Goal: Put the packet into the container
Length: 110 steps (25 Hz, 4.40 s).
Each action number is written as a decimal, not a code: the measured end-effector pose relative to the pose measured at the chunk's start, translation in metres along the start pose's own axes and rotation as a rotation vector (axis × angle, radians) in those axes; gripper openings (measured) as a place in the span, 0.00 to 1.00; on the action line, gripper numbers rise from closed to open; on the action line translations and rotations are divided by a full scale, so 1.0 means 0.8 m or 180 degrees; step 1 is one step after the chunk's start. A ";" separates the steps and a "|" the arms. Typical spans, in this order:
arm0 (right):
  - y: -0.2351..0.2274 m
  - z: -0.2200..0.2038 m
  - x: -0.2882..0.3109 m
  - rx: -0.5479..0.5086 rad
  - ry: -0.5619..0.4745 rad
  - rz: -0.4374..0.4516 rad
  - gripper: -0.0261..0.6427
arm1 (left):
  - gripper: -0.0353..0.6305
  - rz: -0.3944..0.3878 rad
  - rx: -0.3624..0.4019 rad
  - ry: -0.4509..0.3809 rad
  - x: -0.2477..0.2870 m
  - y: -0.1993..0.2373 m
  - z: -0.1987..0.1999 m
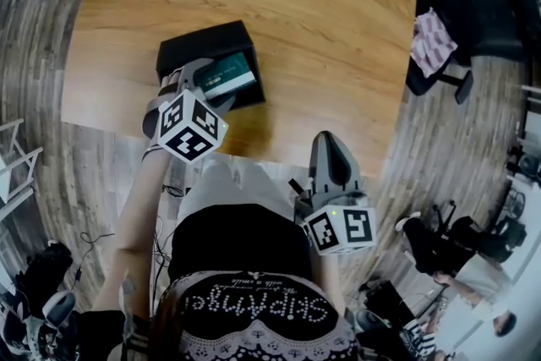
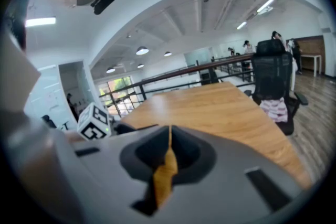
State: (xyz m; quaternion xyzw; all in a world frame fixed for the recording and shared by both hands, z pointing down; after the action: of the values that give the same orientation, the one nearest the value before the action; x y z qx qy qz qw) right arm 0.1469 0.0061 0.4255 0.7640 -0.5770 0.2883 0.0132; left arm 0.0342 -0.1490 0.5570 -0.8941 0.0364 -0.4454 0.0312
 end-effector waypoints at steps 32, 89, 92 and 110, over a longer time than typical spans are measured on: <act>0.003 0.028 -0.011 -0.0167 -0.0191 0.0016 0.09 | 0.57 0.0209 -0.0820 -0.1013 -0.090 0.028 0.057; 0.040 0.147 -0.058 -0.0667 -0.0931 0.0402 0.09 | 0.10 0.2072 -0.1601 -0.2466 -0.370 0.016 0.064; 0.041 0.144 -0.060 -0.0660 -0.0918 0.0397 0.09 | 0.10 0.2081 -0.1575 -0.2487 -0.372 0.011 0.062; 0.048 0.121 -0.050 -0.0640 -0.0776 0.0330 0.09 | 0.10 0.2001 -0.1769 -0.2420 -0.360 0.011 0.027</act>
State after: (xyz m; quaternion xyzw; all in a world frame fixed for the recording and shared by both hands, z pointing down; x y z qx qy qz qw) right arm 0.1472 -0.0059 0.3148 0.7574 -0.6389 0.1347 0.0046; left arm -0.1219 -0.1309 0.3146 -0.9123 0.4030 -0.0350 -0.0634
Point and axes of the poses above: the fingertips, and each gripper's own axes: x forward along the fingers, y to its left, z out of its top, the point moved 1 cm from there along -x, backward along the fingers, and after that the axes turned 2 degrees about x, right-handed, at the moved point
